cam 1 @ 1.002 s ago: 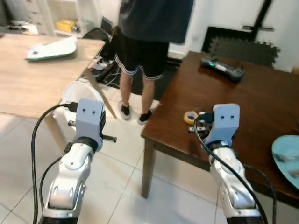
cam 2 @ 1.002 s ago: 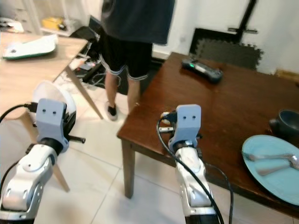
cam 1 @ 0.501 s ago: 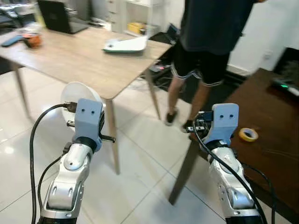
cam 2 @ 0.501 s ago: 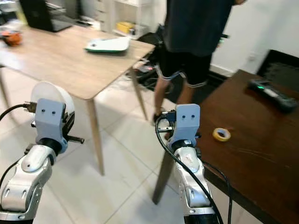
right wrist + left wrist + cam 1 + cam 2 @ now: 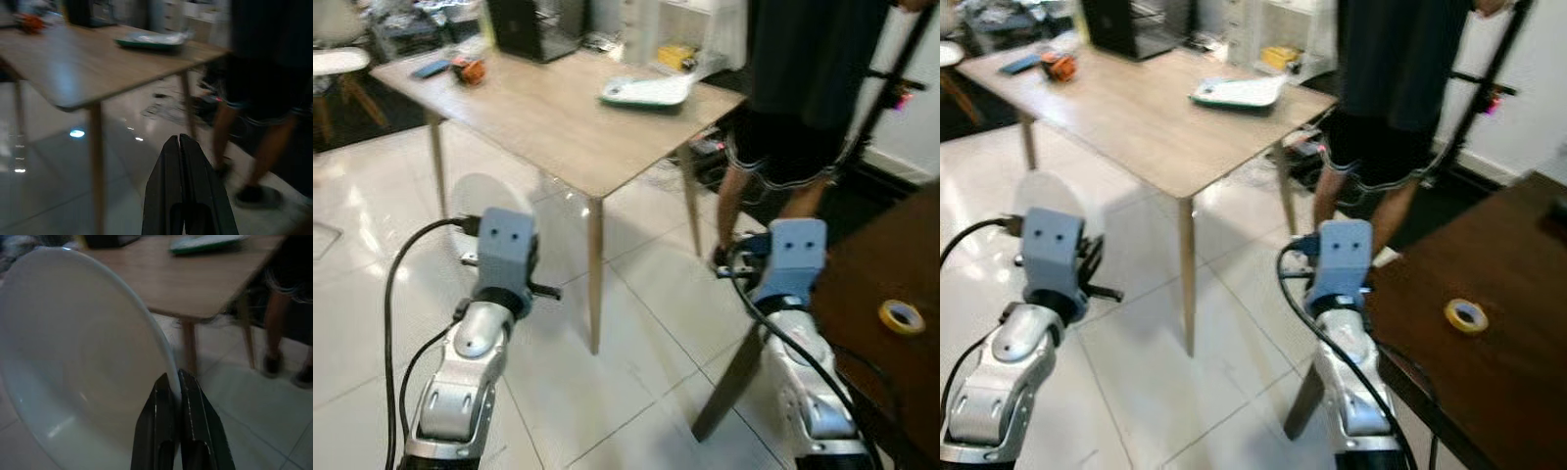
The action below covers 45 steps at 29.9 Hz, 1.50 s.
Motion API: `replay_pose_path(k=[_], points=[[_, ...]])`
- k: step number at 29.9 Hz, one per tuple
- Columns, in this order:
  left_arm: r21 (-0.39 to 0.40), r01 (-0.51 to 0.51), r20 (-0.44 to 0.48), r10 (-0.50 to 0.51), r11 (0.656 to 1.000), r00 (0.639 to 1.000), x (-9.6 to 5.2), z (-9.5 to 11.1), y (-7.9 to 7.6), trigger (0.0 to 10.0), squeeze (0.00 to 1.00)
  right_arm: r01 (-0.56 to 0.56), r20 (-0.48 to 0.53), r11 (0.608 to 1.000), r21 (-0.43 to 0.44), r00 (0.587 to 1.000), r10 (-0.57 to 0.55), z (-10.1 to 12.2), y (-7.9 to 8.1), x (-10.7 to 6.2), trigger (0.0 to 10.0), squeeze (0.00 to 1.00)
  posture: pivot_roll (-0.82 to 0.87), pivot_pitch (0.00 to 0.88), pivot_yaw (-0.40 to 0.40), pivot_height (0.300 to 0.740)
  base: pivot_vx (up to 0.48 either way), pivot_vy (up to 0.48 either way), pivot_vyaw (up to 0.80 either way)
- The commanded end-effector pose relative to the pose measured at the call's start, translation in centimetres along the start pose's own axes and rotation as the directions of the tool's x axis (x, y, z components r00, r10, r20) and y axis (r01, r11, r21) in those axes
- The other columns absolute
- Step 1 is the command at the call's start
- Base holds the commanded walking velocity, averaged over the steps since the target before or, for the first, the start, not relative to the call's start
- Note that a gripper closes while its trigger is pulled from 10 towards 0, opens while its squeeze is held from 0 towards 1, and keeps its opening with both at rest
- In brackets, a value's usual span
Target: Setting the table
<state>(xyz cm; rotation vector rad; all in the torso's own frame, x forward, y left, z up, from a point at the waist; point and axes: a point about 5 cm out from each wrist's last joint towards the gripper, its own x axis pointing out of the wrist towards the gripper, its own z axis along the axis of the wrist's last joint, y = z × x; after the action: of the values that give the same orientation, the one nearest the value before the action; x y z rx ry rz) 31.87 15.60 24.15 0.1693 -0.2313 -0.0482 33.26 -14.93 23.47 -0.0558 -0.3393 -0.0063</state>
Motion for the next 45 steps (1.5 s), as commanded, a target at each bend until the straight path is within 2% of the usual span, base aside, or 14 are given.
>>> replay_pose_path(k=[1,35,45], points=[[-0.008,-0.006,-0.007,0.006,1.0,1.0,-0.25,-0.18,0.01,10.0,0.0,0.001,-0.026,1.0,-0.001,1.0,-0.001,-0.67,-0.09,-0.39,10.0,0.0,0.04,0.171,0.037,0.74,0.0,0.0,0.8],[-0.015,-0.014,-0.014,0.014,1.0,1.0,-0.26,-0.23,0.06,10.0,0.0,0.001,-0.025,1.0,0.002,1.0,-0.001,-0.57,-0.09,-0.38,10.0,0.0,0.04,0.174,0.036,0.74,0.0,0.0,0.8],[-0.026,-0.005,-0.001,0.005,1.0,1.0,-0.07,-0.02,-0.13,10.0,0.0,0.007,-0.015,1.0,0.02,1.0,-0.007,-0.44,-0.11,-0.29,10.0,0.0,0.04,0.167,0.038,0.74,0.0,0.0,0.0]])
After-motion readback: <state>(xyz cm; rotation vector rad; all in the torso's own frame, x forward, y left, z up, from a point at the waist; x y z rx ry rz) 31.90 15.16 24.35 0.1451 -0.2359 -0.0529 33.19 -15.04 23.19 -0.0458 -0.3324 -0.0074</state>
